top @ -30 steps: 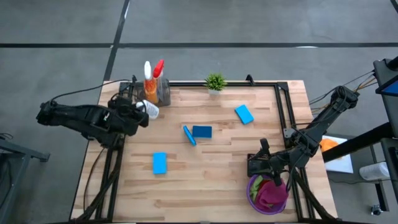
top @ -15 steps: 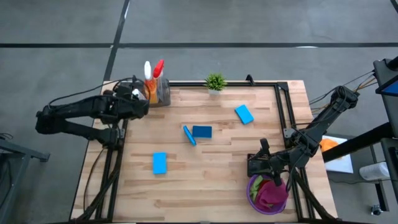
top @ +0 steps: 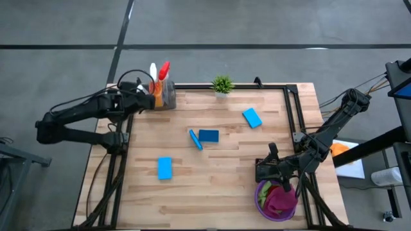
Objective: Pick & Place Kitchen Items
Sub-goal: Put the white plastic restorer bottle into the gray bin
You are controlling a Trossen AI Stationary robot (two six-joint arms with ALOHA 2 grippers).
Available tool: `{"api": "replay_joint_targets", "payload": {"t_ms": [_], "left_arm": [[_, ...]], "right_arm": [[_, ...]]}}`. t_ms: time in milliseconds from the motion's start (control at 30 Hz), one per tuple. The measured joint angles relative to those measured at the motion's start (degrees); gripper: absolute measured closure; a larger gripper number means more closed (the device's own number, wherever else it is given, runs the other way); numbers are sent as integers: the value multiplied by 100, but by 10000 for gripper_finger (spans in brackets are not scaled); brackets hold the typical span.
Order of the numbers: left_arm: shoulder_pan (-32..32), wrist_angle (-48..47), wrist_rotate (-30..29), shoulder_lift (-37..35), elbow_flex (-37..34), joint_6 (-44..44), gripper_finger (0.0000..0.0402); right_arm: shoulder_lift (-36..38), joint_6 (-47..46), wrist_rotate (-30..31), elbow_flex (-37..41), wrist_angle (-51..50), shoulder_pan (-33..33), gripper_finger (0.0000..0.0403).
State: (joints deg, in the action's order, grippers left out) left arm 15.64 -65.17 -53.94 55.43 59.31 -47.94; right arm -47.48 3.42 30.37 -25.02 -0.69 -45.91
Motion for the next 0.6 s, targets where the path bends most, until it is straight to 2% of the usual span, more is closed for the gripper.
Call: {"api": "replay_joint_targets", "payload": {"t_ms": [400, 600], "left_arm": [[693, 840, -10, 73, -584, 292, 296], [1048, 1348, 209, 71, -915, 599, 296]], "right_arm": [[2, 2, 0, 0, -26, 0, 138], [2, 2, 0, 0, -26, 0, 138]]}}
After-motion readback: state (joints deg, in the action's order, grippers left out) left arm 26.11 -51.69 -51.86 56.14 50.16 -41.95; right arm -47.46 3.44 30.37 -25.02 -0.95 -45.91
